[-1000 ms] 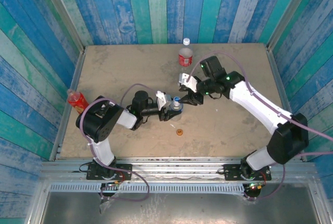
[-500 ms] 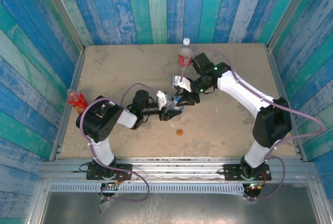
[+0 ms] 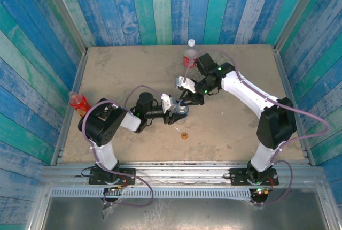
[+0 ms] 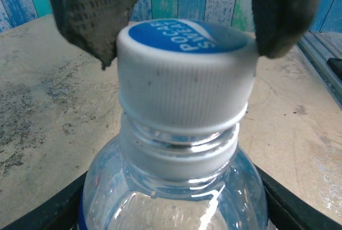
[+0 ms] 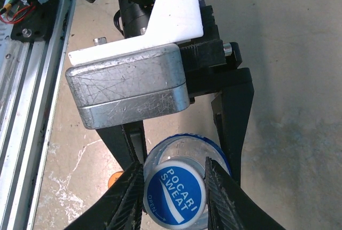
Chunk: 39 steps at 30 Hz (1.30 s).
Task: Screw on the bottle caps
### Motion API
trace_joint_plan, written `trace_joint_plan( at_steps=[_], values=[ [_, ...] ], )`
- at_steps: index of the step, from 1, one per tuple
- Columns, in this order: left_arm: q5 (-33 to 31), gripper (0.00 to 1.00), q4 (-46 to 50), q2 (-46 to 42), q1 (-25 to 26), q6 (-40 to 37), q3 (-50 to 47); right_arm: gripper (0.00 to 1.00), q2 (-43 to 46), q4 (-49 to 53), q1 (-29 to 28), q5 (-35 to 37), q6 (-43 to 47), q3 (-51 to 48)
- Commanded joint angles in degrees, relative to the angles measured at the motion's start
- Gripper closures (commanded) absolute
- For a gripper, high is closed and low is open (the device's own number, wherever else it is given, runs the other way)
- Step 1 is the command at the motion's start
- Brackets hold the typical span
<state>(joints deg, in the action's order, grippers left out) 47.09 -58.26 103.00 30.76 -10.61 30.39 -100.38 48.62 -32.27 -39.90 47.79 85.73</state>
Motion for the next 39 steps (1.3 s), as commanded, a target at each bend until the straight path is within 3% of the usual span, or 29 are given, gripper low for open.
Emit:
trace_joint_plan(
  at_steps=[1,10,15,23,29,33,39],
  values=[
    [-0.16,0.35,5.25,2.51,0.48,0.06,-0.16,0.68,0.21,2.8,0.0,-0.16,-0.07,0.58],
    [-0.18,0.35,5.26,2.58,0.52,0.06,-0.16,0.56,-0.13,2.55,-0.06,1.82,0.29,0.09],
    [-0.33,0.35,5.34,2.64,0.51,0.01,-0.16,0.66,-0.44,2.59,-0.05,2.0,-0.24,0.49],
    [0.06,0.35,4.92,2.76,0.39,0.63,-0.01,0.71,1.46,0.93,-0.61,4.21,-0.77,-0.8],
    [-1.2,0.36,3.46,2.45,0.43,1.99,-0.33,0.71,1.22,2.03,-3.69,12.15,-2.06,-1.93],
    [-3.39,0.36,-0.23,2.29,0.4,3.77,-1.37,0.73,2.04,-0.52,-4.36,13.4,-7.77,-5.03],
    [-5.03,0.37,-6.1,3.1,0.34,6.8,-2.18,0.76,7.15,-10.87,-5.59,18.11,-23.54,-14.94]
  ],
)
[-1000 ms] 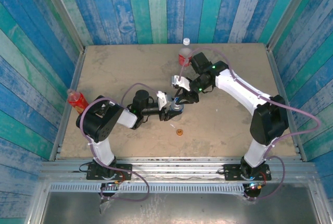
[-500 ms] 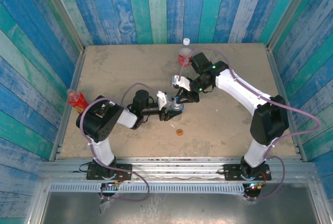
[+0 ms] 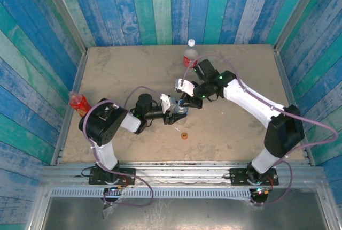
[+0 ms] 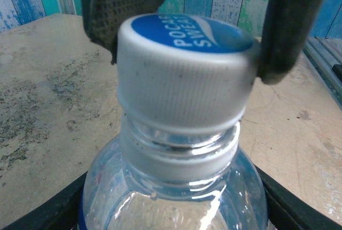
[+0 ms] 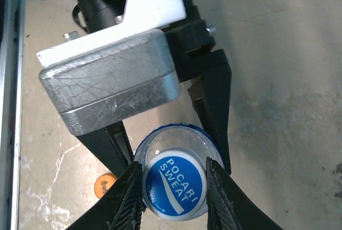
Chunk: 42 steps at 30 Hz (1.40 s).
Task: Screw on the bottle caps
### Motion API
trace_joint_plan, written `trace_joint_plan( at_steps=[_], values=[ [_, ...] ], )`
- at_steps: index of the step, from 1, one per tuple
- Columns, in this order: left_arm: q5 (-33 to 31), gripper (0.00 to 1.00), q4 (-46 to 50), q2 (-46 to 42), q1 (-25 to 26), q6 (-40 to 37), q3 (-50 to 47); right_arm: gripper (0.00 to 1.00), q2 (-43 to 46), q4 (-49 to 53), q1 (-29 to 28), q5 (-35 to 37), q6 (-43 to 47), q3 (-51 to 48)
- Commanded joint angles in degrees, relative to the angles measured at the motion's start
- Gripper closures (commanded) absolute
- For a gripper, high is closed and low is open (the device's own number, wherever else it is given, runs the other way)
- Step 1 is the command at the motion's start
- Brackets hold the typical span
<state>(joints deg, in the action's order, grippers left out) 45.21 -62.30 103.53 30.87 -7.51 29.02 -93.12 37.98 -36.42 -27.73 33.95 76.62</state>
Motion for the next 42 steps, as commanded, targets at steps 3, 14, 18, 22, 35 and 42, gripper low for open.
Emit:
trace_joint_plan(
  at_steps=[3,14,18,22,35,42],
  values=[
    [-3.55,0.37,-3.21,2.82,0.34,4.17,-0.8,0.76,1.18,-0.96,-2.47,12.02,-16.66,-8.19],
    [-5.15,0.37,-3.62,2.49,0.36,4.19,-0.78,0.75,1.31,2.3,-9.43,24.41,-40.42,-8.87],
    [-5.53,0.37,-3.3,2.12,0.34,3.79,-0.98,0.74,3.46,2.04,-10.09,26.67,-43.62,-8.91],
    [-5.57,0.36,-3.0,1.92,0.33,3.63,-1.14,0.71,4.8,0.55,-10.06,26.7,-41.46,-7.33],
    [-3.89,0.35,-0.98,1.04,0.25,1.53,-1.46,0.38,13.26,-4.56,-7.5,22.45,-29.99,-8.86],
    [-0.68,0.34,1.37,1.04,0.28,-0.86,-1.27,0.39,15.22,-3.49,-1.5,9.83,-13.97,-9.92]
  ],
)
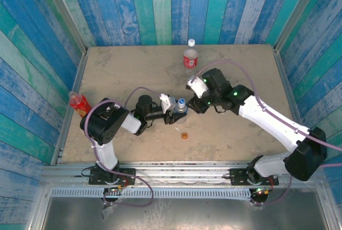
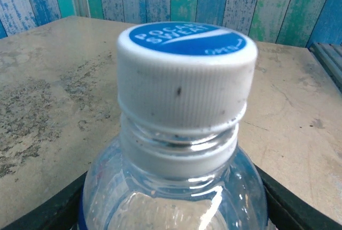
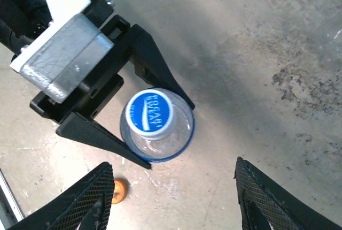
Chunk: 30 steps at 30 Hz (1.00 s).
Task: Screw on the bottle caps
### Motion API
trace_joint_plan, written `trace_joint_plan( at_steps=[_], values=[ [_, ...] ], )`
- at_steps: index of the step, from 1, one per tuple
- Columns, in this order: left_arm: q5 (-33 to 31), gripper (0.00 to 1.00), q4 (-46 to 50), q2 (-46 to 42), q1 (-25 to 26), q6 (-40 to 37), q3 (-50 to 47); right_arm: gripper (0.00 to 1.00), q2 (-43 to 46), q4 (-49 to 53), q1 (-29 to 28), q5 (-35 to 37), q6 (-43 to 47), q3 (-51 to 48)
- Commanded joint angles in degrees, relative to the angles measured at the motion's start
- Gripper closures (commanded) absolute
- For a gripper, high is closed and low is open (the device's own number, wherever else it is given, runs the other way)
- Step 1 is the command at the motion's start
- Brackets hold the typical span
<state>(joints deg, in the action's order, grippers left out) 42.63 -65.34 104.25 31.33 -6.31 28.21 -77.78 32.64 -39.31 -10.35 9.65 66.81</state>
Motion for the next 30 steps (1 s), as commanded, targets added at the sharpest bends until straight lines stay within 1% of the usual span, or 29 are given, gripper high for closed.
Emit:
trace_joint_plan(
  at_steps=[1,2,5,8,10,13,15,19,22,30],
  values=[
    [2.29,0.34,4.96,0.34,-0.16,-2.32,-0.24,0.38,-0.63,2.81,2.12,-11.44,14.59,0.22],
    [2.8,0.34,5.32,0.42,-0.18,-2.49,-0.08,0.37,-1.17,4.12,2.51,-14.3,19.26,0.78],
    [3.67,0.34,6.09,0.71,-0.22,-2.75,0.13,0.38,-3.57,5.79,3.39,-18.4,28.39,2.95],
    [4.16,0.34,6.36,0.96,-0.14,-2.84,0.43,0.39,-7.17,8.36,3.47,-21.07,33.57,6.68],
    [4.36,0.34,6.61,0.95,-0.19,-2.97,0.47,0.39,-9.77,9.9,3.47,-21.53,35.49,9.18],
    [4.36,0.34,7.15,0.87,-0.17,-3.36,0.51,0.39,-12.91,11.77,3.54,-22.07,37.1,12.16],
    [4.26,0.34,7.49,1.05,-0.21,-3.37,0.62,0.41,-14.42,12.27,3.53,-22.01,37.56,13.27],
    [4.22,0.35,7.94,1.13,-0.14,-3.44,0.8,0.47,-16.75,13.6,3.51,-22.3,37.92,15.23],
    [4.15,0.34,8.03,1.07,-0.13,-3.36,0.88,0.5,-17.96,14.47,3.54,-21.95,38.42,16.07],
    [4.09,0.35,8.46,1.18,-0.18,-3.47,0.98,0.6,-19.59,14.89,3.49,-21.13,37.74,16.82]
  ],
)
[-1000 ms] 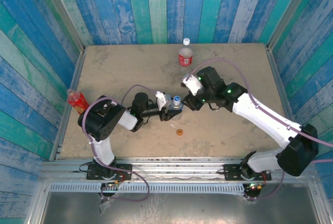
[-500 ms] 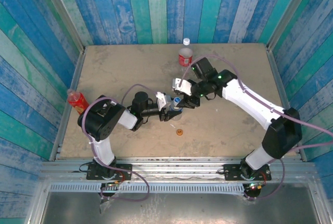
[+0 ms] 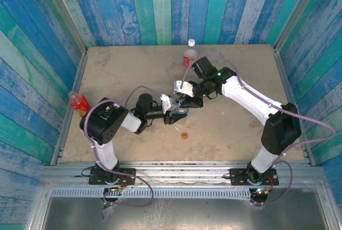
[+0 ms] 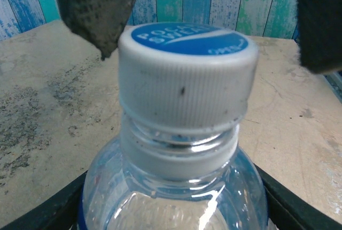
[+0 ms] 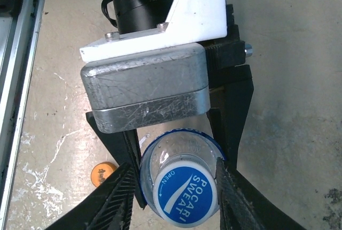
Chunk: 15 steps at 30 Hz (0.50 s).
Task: Screw on the bottle caps
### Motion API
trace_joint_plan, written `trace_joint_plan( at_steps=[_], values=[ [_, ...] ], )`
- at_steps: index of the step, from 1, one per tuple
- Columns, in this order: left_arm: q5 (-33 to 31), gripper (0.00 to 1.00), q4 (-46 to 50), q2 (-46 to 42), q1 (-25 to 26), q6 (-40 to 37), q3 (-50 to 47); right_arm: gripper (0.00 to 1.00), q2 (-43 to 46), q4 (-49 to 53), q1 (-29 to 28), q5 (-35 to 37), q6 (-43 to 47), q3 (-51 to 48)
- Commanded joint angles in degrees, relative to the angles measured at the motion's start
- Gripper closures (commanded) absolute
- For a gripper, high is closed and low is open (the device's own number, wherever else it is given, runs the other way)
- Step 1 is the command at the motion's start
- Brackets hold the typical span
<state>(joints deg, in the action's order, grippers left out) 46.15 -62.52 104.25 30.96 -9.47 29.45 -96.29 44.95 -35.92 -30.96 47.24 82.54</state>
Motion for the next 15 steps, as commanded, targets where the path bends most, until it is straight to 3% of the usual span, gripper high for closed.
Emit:
trace_joint_plan(
  at_steps=[1,10,15],
  values=[
    [0.52,0.34,5.66,1.17,0.22,-0.4,-0.19,0.63,-1.19,2.57,0.11,-0.33,-0.03,1.07],
    [-1.29,0.35,5.06,0.78,0.17,0.36,-0.36,0.69,-1.64,2.57,0.09,1.58,-3.27,0.52],
    [-8.34,0.35,-0.94,1.81,0.17,5.12,-0.71,0.76,0.84,-3.76,-0.17,7.22,-17.95,-4.27]
  ],
)
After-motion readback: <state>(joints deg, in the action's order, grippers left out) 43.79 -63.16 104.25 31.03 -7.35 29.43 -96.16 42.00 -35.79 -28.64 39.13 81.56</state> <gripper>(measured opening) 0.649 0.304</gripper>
